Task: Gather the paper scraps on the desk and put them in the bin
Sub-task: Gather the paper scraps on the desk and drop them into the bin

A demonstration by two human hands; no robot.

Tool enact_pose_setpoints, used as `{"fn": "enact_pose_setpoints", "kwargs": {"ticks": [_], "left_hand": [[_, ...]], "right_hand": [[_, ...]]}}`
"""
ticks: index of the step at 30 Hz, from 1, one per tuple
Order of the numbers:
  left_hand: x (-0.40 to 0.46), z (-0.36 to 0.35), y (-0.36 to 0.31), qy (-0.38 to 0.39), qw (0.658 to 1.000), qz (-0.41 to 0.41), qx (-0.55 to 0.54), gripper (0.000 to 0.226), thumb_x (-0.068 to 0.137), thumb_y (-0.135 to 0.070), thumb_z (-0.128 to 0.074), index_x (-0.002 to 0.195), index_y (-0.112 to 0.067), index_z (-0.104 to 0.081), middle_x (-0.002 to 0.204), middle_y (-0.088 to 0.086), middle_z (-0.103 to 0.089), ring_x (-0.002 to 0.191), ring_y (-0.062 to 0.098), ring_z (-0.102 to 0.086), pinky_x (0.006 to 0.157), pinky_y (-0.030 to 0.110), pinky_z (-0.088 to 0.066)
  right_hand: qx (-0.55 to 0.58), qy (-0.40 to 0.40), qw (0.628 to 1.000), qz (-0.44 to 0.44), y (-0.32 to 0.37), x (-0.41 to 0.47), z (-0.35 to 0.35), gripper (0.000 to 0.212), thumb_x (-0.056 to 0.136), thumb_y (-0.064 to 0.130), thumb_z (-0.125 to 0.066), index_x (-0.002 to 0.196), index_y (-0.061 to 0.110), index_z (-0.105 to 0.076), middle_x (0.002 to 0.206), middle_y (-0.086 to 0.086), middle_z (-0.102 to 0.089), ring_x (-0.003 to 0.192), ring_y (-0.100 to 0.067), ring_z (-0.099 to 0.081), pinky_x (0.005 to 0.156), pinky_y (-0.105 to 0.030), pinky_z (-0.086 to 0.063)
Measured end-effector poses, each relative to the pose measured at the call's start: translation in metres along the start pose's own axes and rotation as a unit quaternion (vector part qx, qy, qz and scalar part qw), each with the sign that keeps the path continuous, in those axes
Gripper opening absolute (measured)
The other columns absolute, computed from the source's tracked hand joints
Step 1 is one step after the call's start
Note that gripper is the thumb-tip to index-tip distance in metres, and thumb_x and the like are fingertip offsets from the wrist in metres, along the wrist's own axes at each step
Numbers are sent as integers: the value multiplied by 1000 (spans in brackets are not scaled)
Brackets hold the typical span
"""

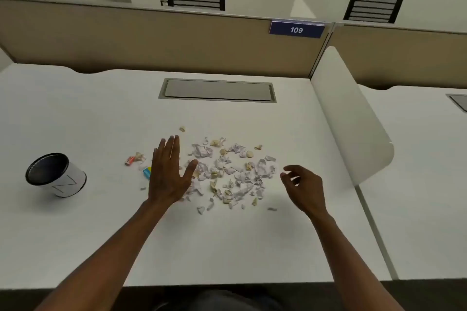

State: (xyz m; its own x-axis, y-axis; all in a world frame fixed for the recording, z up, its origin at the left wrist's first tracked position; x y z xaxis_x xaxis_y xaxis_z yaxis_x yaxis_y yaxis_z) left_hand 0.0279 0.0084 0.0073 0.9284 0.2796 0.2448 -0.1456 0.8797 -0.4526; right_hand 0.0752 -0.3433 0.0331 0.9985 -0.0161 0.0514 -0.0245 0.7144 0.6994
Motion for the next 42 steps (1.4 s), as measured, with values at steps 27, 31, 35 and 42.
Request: {"fn": "enact_pose_setpoints", "kwargs": {"ticks": [27, 31, 35, 42], "left_hand": [[-91, -55, -45, 48, 998, -25, -31, 53, 93, -41, -57, 141, -20, -53, 143, 0, -53, 143, 19, -35, 111, 42, -43], [-91, -71, -70, 101, 987, -126, 10, 54, 98, -48, -47, 147, -24, -46, 156, -6, -39, 152, 13, -16, 122, 36, -26], [-101, -90, -84, 177, 969, -159, 60, 59, 100, -58, -34, 149, -26, -42, 161, -7, -30, 154, 15, -3, 124, 43, -18], [-121, -94, -92, 201, 960, -180, 68, 62, 102, -59, -29, 156, -30, -24, 165, -9, -15, 154, 14, 5, 122, 44, -7]], "right_hand": [[-105, 143, 978, 114, -8, -22, -87, 45, 92, 12, -57, 137, 13, -58, 133, -7, -61, 124, -27, -54, 96, -37, -49], [-56, 125, 978, 156, -6, -24, -87, 41, 89, 9, -59, 129, 15, -66, 121, -8, -69, 113, -27, -61, 89, -35, -53], [-46, 52, 989, 129, -8, 6, -75, 39, 86, 1, -59, 122, 15, -69, 120, -6, -68, 115, -27, -59, 90, -32, -50], [-146, 133, 962, 188, -12, 15, -83, 57, 82, 0, -57, 137, 14, -58, 130, -8, -66, 127, -34, -48, 98, -43, -47]]}}
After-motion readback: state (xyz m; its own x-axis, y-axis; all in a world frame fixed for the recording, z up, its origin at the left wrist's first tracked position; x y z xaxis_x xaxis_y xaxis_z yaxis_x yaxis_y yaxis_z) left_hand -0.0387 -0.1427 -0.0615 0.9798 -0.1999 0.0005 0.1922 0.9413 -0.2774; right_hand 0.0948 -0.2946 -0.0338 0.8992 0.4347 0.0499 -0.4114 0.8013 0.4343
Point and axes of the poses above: each hand's wrist, its own x-axis towards the middle knuckle, its own z-axis out of the back of the hand, y = z × x, the point moved 3 cm from there along x, towards the middle knuckle
